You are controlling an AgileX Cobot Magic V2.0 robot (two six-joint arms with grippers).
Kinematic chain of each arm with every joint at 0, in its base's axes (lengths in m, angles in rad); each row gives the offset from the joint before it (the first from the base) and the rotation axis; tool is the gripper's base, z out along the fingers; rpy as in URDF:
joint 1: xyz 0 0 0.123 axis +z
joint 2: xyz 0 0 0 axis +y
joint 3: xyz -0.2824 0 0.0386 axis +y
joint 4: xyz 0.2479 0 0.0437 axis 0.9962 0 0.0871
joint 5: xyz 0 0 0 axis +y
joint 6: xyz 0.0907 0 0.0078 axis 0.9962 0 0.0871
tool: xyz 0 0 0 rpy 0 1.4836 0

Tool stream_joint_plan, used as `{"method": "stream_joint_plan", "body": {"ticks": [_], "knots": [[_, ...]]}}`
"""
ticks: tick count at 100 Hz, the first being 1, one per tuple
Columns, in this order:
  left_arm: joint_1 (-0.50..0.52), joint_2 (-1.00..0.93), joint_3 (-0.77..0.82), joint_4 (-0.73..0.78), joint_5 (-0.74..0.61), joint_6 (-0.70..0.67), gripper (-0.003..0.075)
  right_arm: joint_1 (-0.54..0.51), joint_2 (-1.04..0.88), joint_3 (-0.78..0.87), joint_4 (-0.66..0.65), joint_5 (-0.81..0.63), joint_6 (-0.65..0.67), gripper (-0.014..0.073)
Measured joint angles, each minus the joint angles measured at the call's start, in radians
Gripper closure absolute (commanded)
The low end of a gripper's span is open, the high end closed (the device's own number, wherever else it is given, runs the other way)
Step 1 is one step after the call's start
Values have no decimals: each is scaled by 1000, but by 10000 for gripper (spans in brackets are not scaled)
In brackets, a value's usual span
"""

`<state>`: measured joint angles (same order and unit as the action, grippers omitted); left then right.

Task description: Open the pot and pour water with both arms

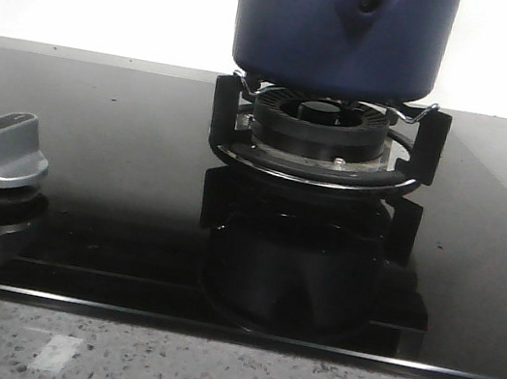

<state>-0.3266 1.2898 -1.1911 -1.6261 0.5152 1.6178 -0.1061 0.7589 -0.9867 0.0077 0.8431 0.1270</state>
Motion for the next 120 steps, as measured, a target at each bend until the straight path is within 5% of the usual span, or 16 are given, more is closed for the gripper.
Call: {"method": "stream_joint_plan", "body": {"ticks": [32, 60, 120], "knots": [[44, -368, 438, 132, -20, -6, 741, 48, -372, 297, -8, -132, -50, 664], [44, -593, 670, 77, -94, -6, 741, 49, -660, 429, 28, -141, -73, 668], [48, -787, 773, 21, -150, -8, 740, 49, -745, 476, 71, -78, -75, 668]]}}
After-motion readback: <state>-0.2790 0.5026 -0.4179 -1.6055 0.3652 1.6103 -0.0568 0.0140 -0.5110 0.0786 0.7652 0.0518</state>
